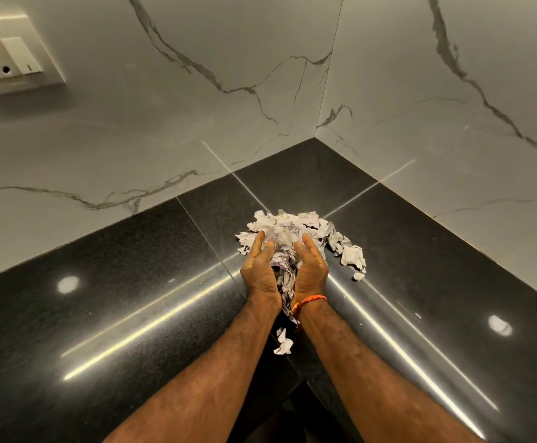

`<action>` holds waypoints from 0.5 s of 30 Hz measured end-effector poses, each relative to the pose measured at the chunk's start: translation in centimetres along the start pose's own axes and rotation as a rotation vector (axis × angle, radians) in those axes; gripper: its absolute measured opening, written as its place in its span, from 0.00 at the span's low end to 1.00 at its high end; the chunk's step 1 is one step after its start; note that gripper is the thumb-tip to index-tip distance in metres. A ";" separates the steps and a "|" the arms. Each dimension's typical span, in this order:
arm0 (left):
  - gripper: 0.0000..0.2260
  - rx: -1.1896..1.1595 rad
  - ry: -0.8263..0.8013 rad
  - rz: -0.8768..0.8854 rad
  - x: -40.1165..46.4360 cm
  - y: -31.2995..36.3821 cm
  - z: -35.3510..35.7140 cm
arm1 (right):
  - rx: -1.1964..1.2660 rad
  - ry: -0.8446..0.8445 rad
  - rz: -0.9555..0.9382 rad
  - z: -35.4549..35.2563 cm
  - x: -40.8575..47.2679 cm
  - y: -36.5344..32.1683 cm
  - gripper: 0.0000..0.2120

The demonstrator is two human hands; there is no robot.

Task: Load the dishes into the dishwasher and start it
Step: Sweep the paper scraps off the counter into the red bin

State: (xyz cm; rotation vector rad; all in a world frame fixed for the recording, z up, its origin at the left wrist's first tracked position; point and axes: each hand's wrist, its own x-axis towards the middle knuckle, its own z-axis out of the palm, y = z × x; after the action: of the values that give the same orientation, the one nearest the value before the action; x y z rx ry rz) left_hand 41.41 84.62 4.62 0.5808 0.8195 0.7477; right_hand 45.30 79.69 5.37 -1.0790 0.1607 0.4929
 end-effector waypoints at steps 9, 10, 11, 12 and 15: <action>0.10 -0.021 -0.048 -0.056 -1.5 2.7 -0.9 | 0.062 -0.035 0.011 2.6 -3.9 -0.3 0.12; 0.09 -0.013 -0.049 -0.061 -1.7 3.0 -0.9 | 0.064 -0.031 0.006 2.7 -4.3 -0.4 0.12; 0.09 -0.006 -0.053 -0.069 -1.9 3.2 -1.0 | 0.058 -0.022 0.001 2.8 -4.6 -0.4 0.11; 0.09 0.001 -0.051 -0.068 -2.0 3.3 -1.1 | 0.065 -0.018 0.004 2.8 -4.8 -0.4 0.11; 0.08 0.047 -0.051 -0.038 -1.6 3.2 -1.7 | 0.054 -0.014 0.016 2.8 -5.2 -0.3 0.11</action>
State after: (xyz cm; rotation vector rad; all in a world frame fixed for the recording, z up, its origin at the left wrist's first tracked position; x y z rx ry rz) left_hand 38.16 85.60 6.68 0.6221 0.8010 0.6777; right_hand 40.56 80.42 8.74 -1.0214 0.1692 0.5078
